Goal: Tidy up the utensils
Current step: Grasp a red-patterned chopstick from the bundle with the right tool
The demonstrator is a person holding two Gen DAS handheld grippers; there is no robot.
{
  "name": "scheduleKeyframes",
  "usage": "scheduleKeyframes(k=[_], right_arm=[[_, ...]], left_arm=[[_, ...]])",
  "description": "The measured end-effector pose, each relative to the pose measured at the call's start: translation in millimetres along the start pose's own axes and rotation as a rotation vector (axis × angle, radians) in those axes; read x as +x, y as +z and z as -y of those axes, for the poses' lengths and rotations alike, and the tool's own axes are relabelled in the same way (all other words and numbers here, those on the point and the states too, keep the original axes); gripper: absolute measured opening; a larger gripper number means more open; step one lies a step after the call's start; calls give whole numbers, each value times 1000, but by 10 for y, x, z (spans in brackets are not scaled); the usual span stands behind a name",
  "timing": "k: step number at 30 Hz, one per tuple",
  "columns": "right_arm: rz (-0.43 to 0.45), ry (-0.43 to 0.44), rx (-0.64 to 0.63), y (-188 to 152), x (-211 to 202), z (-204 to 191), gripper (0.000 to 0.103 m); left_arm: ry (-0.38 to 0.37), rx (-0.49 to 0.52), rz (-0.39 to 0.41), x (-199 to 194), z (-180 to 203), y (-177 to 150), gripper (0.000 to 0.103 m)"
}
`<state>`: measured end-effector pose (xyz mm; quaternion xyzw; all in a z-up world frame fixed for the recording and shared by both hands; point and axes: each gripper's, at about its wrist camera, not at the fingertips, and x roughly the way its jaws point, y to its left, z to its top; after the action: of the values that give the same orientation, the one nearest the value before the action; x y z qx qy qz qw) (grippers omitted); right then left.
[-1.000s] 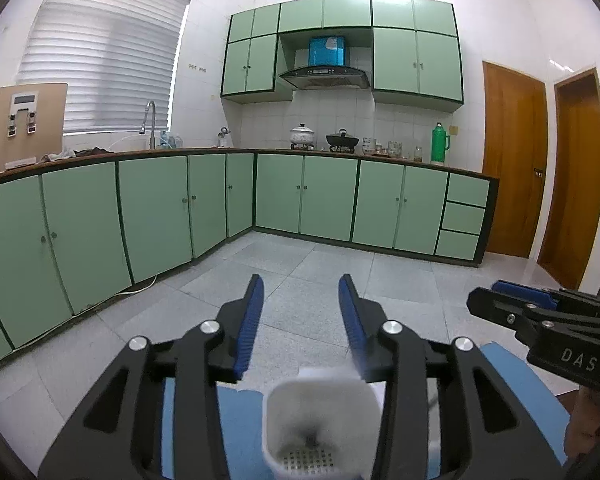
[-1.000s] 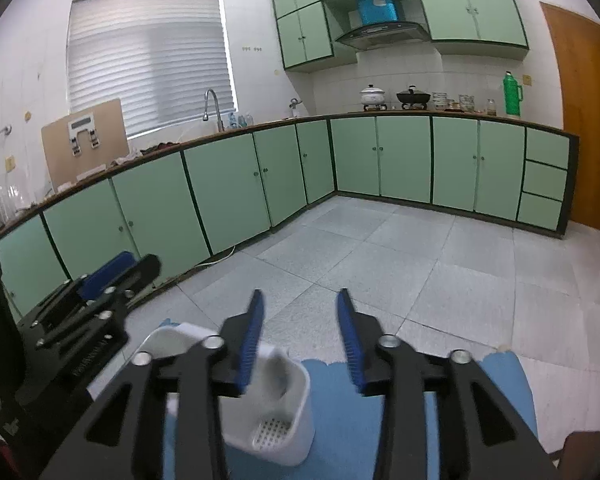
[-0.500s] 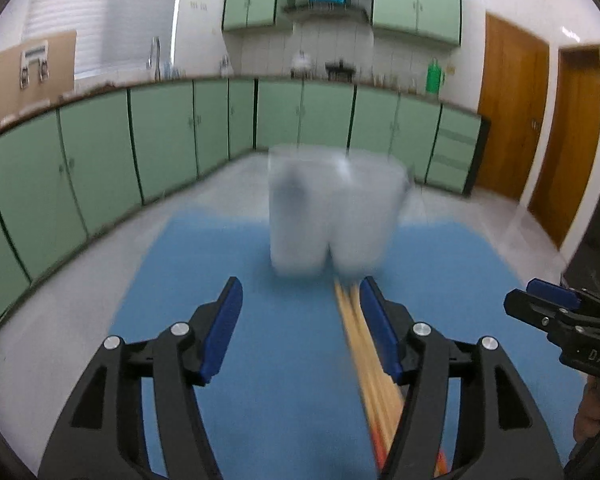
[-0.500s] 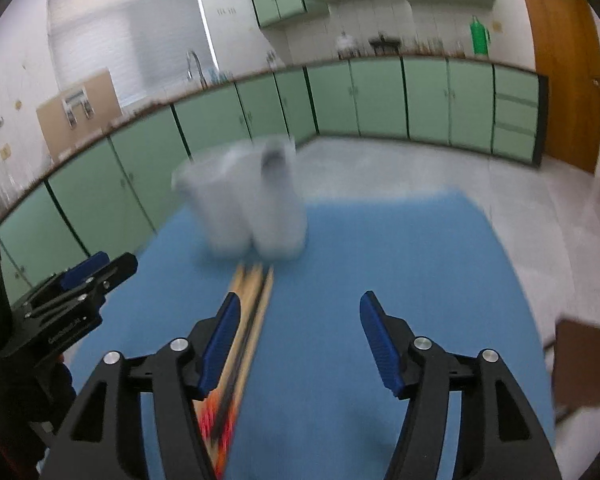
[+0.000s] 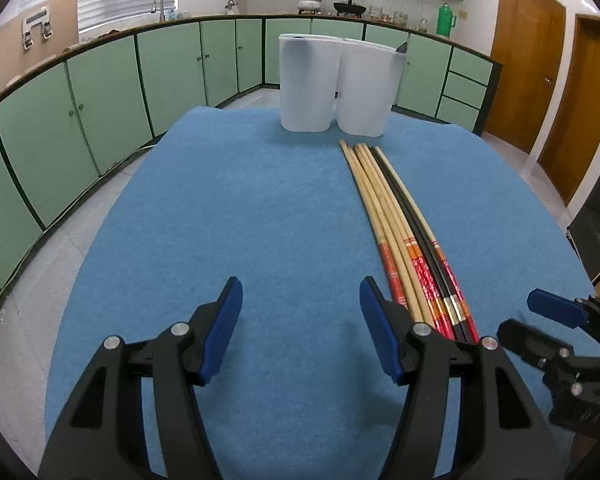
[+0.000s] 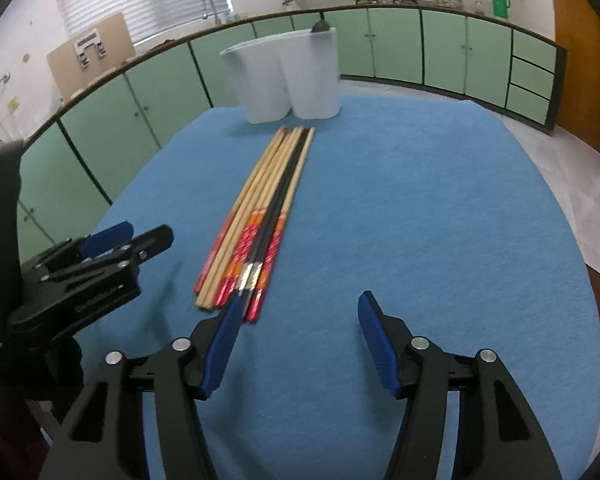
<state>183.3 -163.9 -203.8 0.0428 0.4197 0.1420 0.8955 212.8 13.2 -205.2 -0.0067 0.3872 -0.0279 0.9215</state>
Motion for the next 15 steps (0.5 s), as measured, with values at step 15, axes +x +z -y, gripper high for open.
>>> scheduleKeyframes(k=[15], right_arm=[[15, -138, -21, -85, 72, -1, 45]], left_arm=[[19, 17, -21, 13, 116, 9, 64]])
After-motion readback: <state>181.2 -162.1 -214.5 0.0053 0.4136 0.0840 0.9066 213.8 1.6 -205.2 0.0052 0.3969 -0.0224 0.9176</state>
